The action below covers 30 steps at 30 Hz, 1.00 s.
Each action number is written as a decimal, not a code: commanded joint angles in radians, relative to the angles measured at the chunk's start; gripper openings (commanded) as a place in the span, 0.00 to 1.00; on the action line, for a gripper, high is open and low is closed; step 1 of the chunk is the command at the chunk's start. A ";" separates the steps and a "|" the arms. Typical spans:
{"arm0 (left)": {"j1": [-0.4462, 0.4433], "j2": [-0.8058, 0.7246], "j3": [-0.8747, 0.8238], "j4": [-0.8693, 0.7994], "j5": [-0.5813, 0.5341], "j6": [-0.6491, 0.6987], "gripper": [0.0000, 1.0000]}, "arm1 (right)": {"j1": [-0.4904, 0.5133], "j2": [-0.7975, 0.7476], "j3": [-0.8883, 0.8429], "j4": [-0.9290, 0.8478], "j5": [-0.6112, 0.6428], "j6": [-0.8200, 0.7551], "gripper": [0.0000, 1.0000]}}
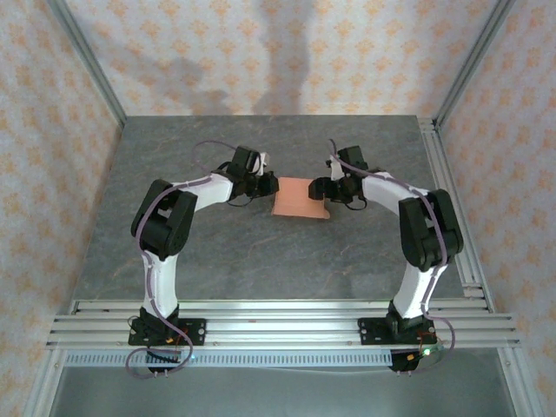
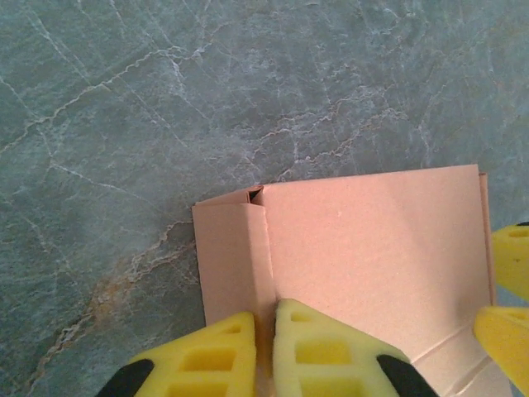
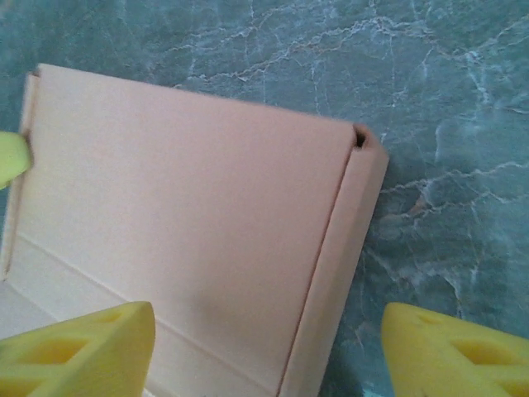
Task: Fold the paper box
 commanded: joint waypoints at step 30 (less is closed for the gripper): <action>0.060 0.050 -0.051 0.009 0.121 -0.029 0.04 | -0.078 0.011 -0.279 0.721 -0.361 0.580 0.74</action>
